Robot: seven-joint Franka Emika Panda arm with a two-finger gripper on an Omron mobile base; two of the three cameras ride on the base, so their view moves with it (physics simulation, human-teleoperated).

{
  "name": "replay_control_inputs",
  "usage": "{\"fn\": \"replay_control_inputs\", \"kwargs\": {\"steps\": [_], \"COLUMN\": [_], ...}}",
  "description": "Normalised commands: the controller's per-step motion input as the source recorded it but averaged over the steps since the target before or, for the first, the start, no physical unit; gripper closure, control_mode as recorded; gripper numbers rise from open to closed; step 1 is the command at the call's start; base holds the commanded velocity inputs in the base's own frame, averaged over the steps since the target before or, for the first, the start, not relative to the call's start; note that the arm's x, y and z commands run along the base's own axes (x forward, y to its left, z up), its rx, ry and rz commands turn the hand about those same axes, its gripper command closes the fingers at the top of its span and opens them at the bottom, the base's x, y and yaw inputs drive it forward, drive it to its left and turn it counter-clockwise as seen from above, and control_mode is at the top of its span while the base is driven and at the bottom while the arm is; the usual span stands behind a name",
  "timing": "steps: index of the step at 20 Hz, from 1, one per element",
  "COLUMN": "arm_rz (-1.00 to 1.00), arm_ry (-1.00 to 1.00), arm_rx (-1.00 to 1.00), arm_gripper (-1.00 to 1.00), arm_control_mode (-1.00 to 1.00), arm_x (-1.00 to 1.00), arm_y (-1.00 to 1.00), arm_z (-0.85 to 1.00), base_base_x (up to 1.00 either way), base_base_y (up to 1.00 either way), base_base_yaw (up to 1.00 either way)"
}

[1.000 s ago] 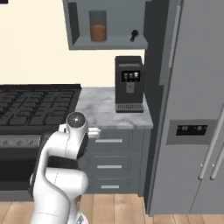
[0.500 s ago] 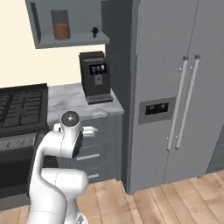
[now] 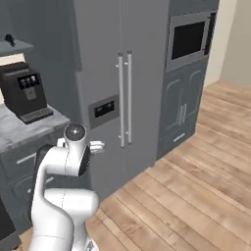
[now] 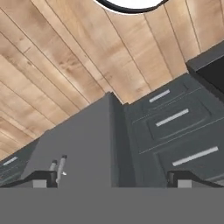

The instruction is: Pick the jar and candle from the dining table and place them in the open cabinet. Close the cabinet after placing the objects.

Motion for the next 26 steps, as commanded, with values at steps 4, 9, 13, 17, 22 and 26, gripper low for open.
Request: {"fn": "replay_control_inputs", "kwargs": {"steps": [4, 9, 13, 17, 22, 26], "arm_rz": [0.00, 0.00, 0.00, 0.00, 0.00, 0.00], "arm_ry": [0.00, 0.00, 0.00, 0.00, 0.00, 0.00], "arm_rx": [0.00, 0.00, 0.00, 0.00, 0.00, 0.00], "arm_gripper": [-1.00, -1.00, -1.00, -1.00, -1.00, -1.00], "arm_control_mode": [1.00, 1.00, 1.00, 1.00, 1.00, 1.00], "arm_x": [0.00, 0.00, 0.00, 0.00, 0.00, 0.00], "arm_y": [0.00, 0.00, 0.00, 0.00, 0.00, 0.00], "arm_z": [0.00, 0.00, 0.00, 0.00, 0.00, 0.00], "base_base_x": [0.00, 0.00, 0.26, 0.84, 1.00, 1.00], "base_base_y": [0.36, 0.34, 0.28, 0.22, 0.24, 0.30], "base_base_yaw": [-0.78, -0.76, -0.58, -0.40, -0.34, -0.33]}}
